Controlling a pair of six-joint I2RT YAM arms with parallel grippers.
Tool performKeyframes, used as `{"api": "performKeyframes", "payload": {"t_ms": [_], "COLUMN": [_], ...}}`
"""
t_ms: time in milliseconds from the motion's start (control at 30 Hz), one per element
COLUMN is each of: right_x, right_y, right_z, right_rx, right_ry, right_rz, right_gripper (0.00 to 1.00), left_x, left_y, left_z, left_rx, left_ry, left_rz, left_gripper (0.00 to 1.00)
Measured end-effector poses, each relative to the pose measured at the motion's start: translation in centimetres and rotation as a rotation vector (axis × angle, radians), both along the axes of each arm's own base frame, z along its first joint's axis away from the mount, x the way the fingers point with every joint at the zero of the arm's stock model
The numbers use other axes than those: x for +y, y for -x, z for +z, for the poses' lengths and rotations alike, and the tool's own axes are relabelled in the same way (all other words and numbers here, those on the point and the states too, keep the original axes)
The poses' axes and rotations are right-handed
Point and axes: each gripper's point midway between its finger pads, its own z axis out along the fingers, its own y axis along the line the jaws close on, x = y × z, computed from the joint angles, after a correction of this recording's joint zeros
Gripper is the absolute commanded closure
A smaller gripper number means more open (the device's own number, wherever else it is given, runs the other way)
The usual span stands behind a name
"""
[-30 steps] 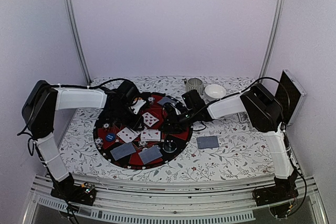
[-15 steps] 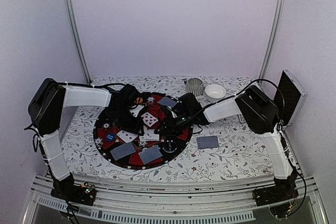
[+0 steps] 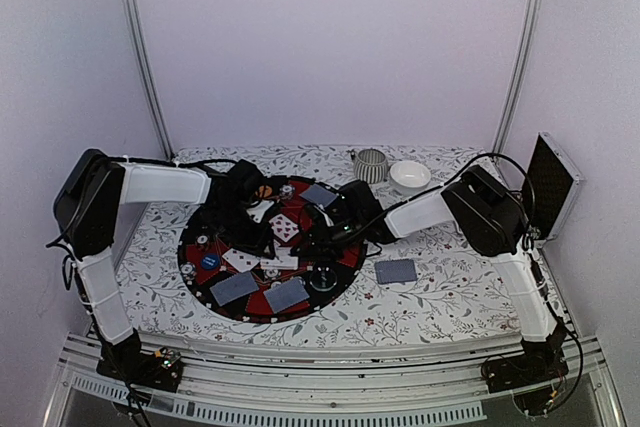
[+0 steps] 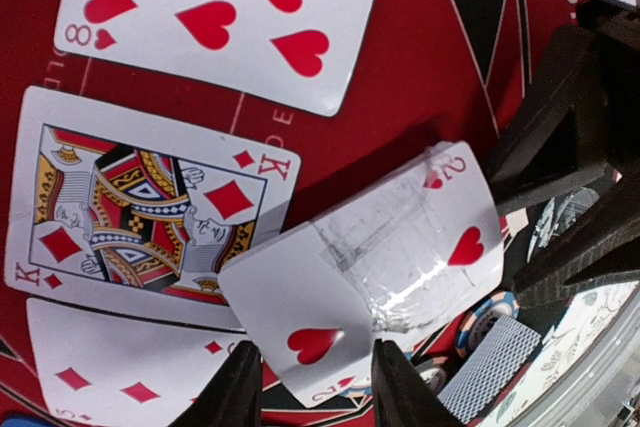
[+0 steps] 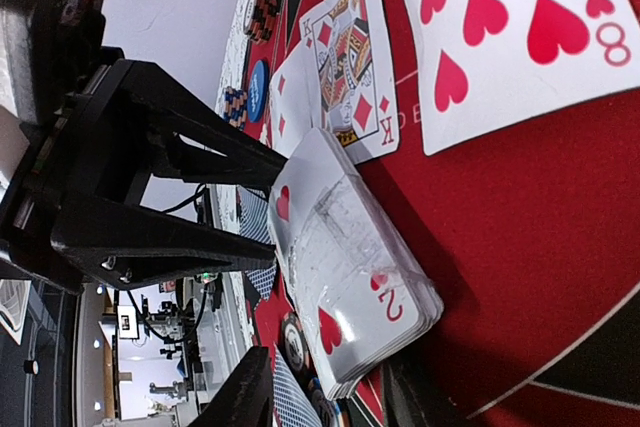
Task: Distribute texas hold em gaming equipment
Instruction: Pick up the poker card from the poker table mat.
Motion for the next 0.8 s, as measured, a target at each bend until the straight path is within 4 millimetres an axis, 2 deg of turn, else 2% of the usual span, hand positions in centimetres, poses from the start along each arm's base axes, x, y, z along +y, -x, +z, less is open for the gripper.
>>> {"api": "performKeyframes", "payload": {"t_ms": [300,600,800], "right_x": [0.4,0.6,1.6], "right_y": [-0.2,-0.2,0.0], "right_z": [0.9,0.1,0.4], "right_rx": [0.025,0.057,0.061], "right_ry": [-0.036,-0.043,-0.059], "right_rz": [-0.007,-0.015,0.004], "right_gripper": [0.85,0.80,0.76], "left_x": [0.4,0.6,0.8], "left_y": [0.2,0.3,0.3], "left_z": [-0.4,-0.6,-0.5], "left_rx": [0.006,0.005,0.002], "left_ry": [0.004,0.022,0.043], "left_rz": [0.004,0.006,0.006], "left_gripper": [0.60,0.60,0.59]}}
